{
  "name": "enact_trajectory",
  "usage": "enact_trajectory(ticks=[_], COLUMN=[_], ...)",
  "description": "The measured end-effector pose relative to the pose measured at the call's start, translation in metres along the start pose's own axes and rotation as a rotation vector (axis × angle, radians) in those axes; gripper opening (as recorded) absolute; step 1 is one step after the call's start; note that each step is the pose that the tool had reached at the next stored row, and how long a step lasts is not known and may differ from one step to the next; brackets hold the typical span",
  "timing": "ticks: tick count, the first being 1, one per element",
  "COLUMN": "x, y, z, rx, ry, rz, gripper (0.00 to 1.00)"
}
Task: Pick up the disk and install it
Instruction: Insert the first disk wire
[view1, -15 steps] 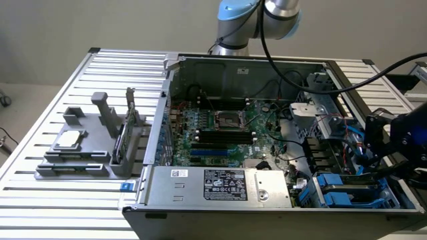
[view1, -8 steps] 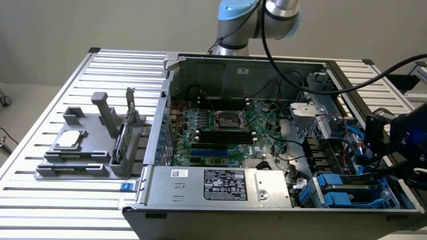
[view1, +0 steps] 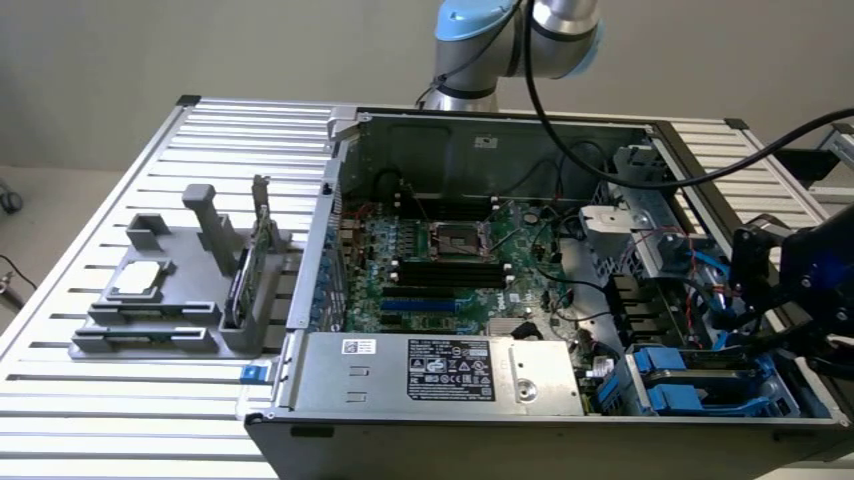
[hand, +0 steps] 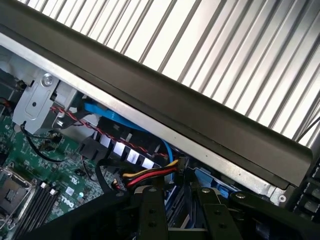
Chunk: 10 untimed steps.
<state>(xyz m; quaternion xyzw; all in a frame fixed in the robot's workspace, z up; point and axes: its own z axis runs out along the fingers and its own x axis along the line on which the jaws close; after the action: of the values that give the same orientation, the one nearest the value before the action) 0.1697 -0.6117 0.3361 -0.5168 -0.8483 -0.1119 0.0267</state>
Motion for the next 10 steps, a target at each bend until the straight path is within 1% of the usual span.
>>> enact_trajectory(ticks=[4,6,7,8,9,10], x=[-0.0001,-0.0002,-0.0002,-0.0002,-0.0003,-0.0003], y=[0.0000,-0.0001,-0.0001,-0.0001,0.0000,0.0000], z=[0.0005,0.0008,0.0009,0.0010,0.0011,0.0011], rx=[-0.0038,-0.0050,-0.0055,-0.0059,-0.0064,-0.0068], ry=[0.0009,0.0007,0.0005,0.0002,0.0000,-0.0002], rz=[0.017,0.025,0.030,0.034,0.038,0.042], gripper=[0.31,0.29,0.22,0.22,0.16,0.16])
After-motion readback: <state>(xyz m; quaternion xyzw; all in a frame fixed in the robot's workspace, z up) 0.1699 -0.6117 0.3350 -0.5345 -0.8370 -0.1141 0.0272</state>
